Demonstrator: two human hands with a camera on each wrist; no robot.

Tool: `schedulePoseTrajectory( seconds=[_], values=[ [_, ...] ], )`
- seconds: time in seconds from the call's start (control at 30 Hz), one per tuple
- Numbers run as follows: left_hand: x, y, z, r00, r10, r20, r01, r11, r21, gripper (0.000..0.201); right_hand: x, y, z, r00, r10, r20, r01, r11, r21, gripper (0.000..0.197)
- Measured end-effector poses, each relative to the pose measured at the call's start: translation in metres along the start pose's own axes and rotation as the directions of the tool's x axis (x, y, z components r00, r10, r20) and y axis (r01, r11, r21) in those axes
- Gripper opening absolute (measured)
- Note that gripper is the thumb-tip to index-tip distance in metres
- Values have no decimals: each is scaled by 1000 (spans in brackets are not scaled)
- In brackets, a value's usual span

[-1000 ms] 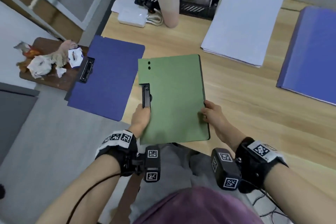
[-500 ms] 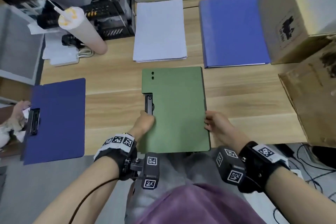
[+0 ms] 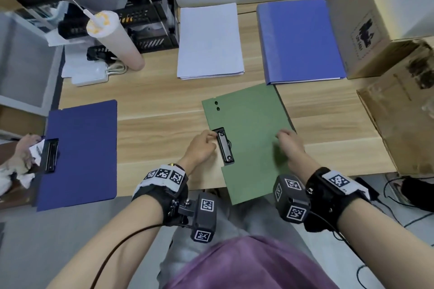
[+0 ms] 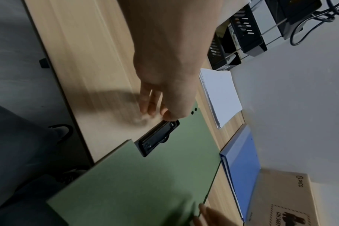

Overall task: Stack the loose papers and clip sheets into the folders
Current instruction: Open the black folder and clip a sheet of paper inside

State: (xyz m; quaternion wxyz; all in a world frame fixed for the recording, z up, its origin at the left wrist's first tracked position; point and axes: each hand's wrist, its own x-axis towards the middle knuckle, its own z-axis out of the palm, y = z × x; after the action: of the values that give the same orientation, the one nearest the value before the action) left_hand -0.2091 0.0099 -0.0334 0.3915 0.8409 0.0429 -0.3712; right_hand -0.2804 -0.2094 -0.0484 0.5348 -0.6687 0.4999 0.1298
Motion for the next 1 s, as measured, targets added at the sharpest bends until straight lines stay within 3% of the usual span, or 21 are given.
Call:
schedulePoseTrajectory(
  seconds=[0.07, 0.27, 0.37, 0.43, 0.57, 0.7, 0.77, 0.87, 1.0],
  values=[
    [1, 6, 4, 998, -23, 57, 23, 1000, -15, 38, 2, 13, -11, 997, 9, -71, -16, 995, -95, 46],
    [6, 8, 17, 989, -78, 123, 73, 996, 43, 39, -7, 19, -1, 991, 5, 135, -10, 999, 34, 47],
    [11, 5, 15, 991, -45, 123, 35, 996, 86, 42, -11, 16, 4, 979, 11, 203, -28, 996, 82, 44],
    [18, 3, 15, 995, 5, 100, -17, 993, 117, 54, -10, 14, 4, 971, 15, 237, -40, 994, 104, 43],
    [22, 3, 17, 990, 69, 124, -106, 943, 316, 28, 1, 11, -10, 991, -5, 136, -14, 990, 140, 43],
    [20, 5, 10, 995, 68, 75, -92, 917, 388, 31, 13, 11, -25, 999, -16, -48, 16, 1000, 12, 48],
    [20, 7, 1, 999, 35, 33, -46, 911, 410, 35, 17, 10, -25, 999, -28, -40, 28, 1000, 7, 52],
    [20, 9, -13, 999, -33, -29, 42, 928, 370, 34, 13, 2, -8, 994, -48, 101, 38, 994, 98, 49],
    [15, 9, -14, 983, -183, -32, 185, 957, 224, 23, 5, -6, 24, 969, -98, 225, 64, 986, 151, 43]
  ],
)
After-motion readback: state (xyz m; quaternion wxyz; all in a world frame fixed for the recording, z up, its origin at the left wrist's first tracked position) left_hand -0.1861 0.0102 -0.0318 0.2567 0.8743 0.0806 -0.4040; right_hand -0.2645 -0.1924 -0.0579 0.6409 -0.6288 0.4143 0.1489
